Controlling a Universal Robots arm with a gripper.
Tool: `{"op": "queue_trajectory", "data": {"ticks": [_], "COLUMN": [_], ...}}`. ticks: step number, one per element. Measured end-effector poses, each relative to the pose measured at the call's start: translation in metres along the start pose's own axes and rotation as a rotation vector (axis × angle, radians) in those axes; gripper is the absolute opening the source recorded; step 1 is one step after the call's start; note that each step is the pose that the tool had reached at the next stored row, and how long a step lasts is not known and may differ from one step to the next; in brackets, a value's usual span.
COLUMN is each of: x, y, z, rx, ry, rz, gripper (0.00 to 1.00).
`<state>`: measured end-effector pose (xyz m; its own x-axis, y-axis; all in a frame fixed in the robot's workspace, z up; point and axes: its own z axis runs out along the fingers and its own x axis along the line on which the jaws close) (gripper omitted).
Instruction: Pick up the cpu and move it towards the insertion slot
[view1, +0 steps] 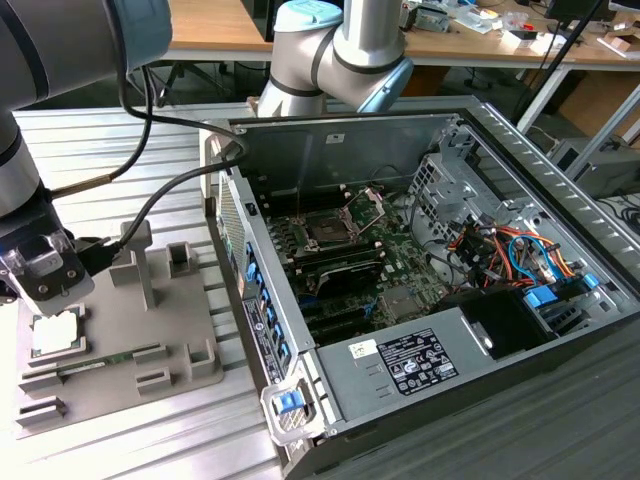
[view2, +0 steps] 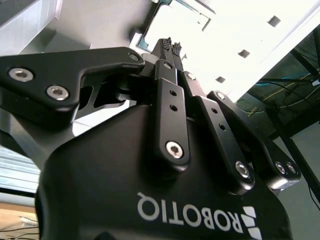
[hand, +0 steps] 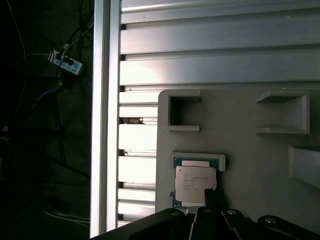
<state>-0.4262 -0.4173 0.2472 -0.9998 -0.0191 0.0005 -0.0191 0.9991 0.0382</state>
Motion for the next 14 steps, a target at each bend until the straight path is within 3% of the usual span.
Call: {"op": "queue_trajectory", "data": {"ticks": [14], "x": [0.0042], "y": [-0.0037], "z": [0.0053], "rx": [0.0000], "ry": [-0.0001], "rz": [0.000], "gripper": [0.11]}}
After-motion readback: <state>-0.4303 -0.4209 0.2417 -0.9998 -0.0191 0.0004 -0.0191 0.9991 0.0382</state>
